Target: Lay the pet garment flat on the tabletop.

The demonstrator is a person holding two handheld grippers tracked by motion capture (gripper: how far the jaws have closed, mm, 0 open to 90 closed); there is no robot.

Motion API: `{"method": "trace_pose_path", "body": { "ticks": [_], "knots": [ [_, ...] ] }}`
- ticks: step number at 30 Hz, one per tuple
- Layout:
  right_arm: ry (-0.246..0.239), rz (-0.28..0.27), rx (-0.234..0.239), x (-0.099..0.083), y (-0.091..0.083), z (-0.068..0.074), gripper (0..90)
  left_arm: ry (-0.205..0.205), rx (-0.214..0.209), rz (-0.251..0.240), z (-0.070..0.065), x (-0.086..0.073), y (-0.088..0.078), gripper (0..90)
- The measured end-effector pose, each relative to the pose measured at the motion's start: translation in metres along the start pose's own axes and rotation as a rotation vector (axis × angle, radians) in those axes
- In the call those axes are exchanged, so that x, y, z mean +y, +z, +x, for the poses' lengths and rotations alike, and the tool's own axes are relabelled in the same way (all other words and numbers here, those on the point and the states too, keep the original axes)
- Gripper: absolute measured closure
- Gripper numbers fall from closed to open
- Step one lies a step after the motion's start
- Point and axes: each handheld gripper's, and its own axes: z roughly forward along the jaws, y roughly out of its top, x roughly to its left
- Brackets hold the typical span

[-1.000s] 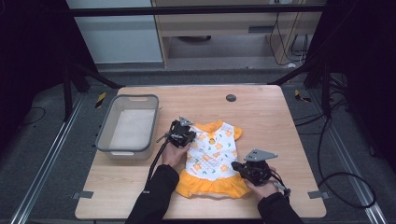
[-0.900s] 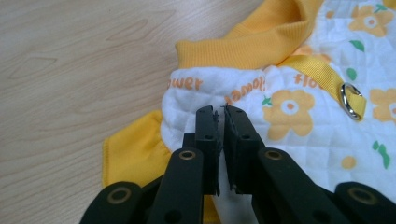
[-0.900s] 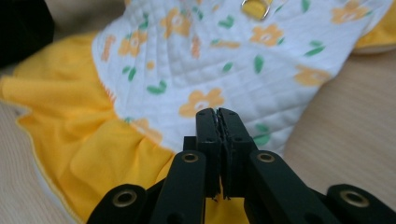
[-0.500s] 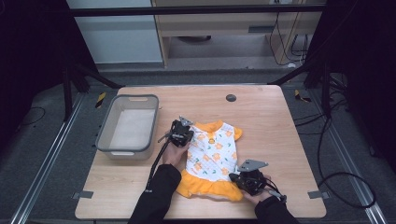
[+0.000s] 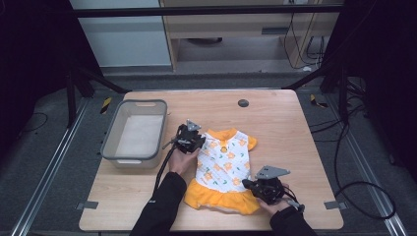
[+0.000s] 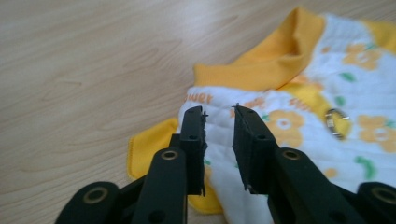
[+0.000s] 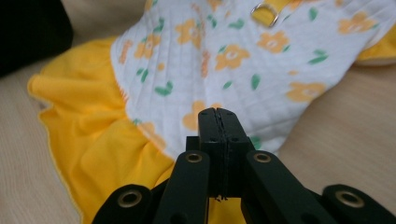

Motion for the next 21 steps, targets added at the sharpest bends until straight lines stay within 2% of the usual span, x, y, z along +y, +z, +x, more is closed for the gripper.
{"method": "trace_pose_path", "body": {
  "ticks": [1, 2, 5, 7, 9, 10, 11, 12, 14, 16, 17, 18, 21],
  "knots": [
    [0.0, 0.0, 0.0, 0.0, 0.0, 0.0, 90.0, 0.0, 0.0, 0.0, 0.0, 0.0, 0.0, 70.7],
    [0.015, -0.037, -0.008, 0.006, -0.005, -0.006, 90.0, 0.022, -0.007, -0.022, -0.001, 0.002, -0.016, 70.4],
    [0.023, -0.082, -0.017, 0.014, -0.011, -0.015, 90.0, 0.034, -0.033, -0.048, -0.005, 0.001, -0.039, 68.8],
    [0.026, -0.095, -0.019, 0.017, -0.012, -0.018, 90.0, 0.038, -0.037, -0.053, -0.006, 0.0, -0.044, 68.8],
    [0.028, -0.122, -0.03, 0.023, -0.014, -0.025, 90.0, 0.057, -0.054, -0.059, -0.009, -0.003, -0.058, 68.9],
    [0.034, -0.142, -0.043, 0.03, -0.013, -0.033, 90.0, 0.061, -0.057, -0.06, -0.01, -0.005, -0.063, 70.3],
    [0.034, -0.142, -0.043, 0.03, -0.013, -0.033, 90.0, 0.062, -0.063, -0.056, -0.012, -0.007, -0.067, 70.3],
    [0.038, -0.167, -0.055, 0.038, -0.011, -0.041, 90.0, 0.064, -0.074, -0.052, -0.013, -0.01, -0.071, 72.1],
    [0.037, -0.179, -0.065, 0.042, -0.01, -0.045, 90.0, 0.062, -0.09, -0.047, -0.018, -0.018, -0.078, 72.8],
    [0.053, -0.192, -0.077, 0.054, -0.003, -0.057, 90.0, 0.046, -0.138, -0.039, -0.024, -0.03, -0.085, 76.8],
    [0.053, -0.192, -0.077, 0.054, -0.003, -0.057, 90.0, 0.046, -0.138, -0.039, -0.024, -0.03, -0.085, 78.1],
    [0.053, -0.189, -0.082, 0.062, 0.004, -0.065, 90.0, 0.052, -0.159, -0.03, -0.033, -0.041, -0.089, 79.6],
    [0.05, -0.185, -0.091, 0.069, 0.012, -0.073, 90.0, 0.065, -0.168, -0.017, -0.04, -0.049, -0.09, 82.9]
  ]
}}
